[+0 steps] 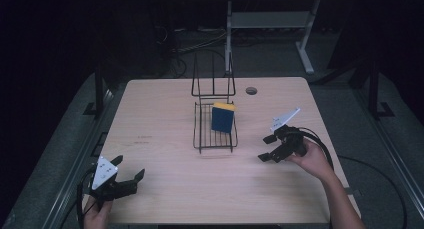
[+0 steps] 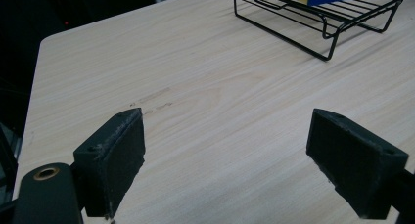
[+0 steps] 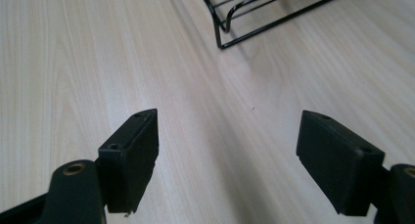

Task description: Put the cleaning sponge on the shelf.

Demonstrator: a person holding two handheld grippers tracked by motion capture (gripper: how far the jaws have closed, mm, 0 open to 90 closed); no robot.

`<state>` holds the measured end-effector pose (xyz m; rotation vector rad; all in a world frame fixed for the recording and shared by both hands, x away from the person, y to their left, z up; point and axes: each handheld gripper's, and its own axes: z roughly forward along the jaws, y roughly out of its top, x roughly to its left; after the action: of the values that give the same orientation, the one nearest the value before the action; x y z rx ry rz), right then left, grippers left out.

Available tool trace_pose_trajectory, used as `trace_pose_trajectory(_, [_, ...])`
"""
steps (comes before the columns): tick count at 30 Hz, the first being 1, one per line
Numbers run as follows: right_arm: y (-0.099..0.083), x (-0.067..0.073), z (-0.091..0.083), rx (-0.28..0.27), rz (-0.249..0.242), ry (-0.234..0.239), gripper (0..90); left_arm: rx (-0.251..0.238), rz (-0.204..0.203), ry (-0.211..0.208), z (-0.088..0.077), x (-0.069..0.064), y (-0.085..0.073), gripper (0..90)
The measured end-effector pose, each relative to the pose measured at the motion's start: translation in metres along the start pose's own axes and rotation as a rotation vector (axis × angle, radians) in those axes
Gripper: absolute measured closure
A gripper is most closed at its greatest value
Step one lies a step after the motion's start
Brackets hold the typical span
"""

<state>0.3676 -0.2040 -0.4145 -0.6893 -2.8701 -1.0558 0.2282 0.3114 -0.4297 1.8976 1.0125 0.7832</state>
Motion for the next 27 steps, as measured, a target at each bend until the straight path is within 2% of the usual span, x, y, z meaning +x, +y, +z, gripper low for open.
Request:
trace_pose_trajectory(2, [-0.004, 0.001, 0.0, 0.003, -0.006, -0.009, 23.6, 0.002, 0.001, 0.001, 0.0, 0.0, 0.0, 13.9])
trace_pose_trajectory(7, [-0.015, 0.005, 0.0, 0.002, 0.015, -0.001, 23.6, 0.003, 0.0, 0.0, 0.0, 0.0, 0.0, 13.9])
trace_pose_trajectory(18, [-0.025, 0.014, -0.004, -0.003, 0.014, 0.0, 23.6, 0.0, -0.001, 0.002, 0.0, 0.0, 0.0, 13.9])
trace_pose_trajectory(27, [-0.041, 0.022, -0.01, -0.018, 0.016, -0.019, 23.6, 0.001, 0.002, 0.002, 0.0, -0.001, 0.0, 13.9])
